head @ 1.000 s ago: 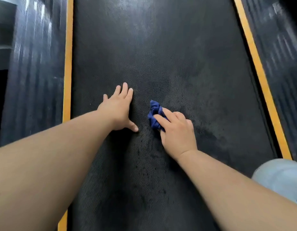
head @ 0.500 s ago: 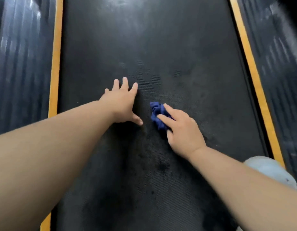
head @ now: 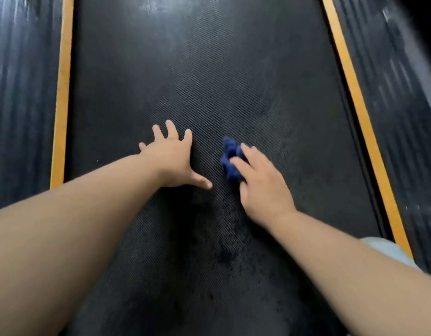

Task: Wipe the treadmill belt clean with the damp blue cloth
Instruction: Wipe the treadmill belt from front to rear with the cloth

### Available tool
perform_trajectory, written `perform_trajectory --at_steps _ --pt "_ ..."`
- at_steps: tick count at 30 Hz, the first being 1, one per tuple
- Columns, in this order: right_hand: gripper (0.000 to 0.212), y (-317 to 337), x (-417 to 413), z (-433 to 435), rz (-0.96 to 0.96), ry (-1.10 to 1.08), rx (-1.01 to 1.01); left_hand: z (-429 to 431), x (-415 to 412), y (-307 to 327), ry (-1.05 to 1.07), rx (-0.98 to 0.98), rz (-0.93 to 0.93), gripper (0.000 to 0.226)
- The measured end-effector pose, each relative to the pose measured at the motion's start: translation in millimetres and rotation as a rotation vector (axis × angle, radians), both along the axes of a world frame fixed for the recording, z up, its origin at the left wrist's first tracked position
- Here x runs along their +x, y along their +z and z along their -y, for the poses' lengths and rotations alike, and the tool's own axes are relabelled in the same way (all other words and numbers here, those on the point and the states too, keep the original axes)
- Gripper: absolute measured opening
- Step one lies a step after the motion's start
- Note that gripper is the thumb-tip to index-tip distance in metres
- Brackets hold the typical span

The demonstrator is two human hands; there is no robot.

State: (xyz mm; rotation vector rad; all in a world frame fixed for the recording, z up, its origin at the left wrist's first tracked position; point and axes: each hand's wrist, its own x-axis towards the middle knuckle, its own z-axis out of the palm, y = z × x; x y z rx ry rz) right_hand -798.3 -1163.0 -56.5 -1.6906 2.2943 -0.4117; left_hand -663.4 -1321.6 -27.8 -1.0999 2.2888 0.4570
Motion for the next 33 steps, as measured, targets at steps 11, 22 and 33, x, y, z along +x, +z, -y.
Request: perform_trajectory --at_steps 11,22,33 --pt "0.049 -5 -36 71 -0.036 -0.155 0.036 -22 -34 -10 -0.018 -0.041 -0.036 0.145" --pt "0.046 1 -53 64 -0.06 -0.161 0.135 -23 -44 -6 -0.001 -0.017 0.025 0.147" --pt "0.049 5 -25 -22 -0.073 -0.206 0.204 -24 -46 -2 0.021 -0.007 0.039 0.148"
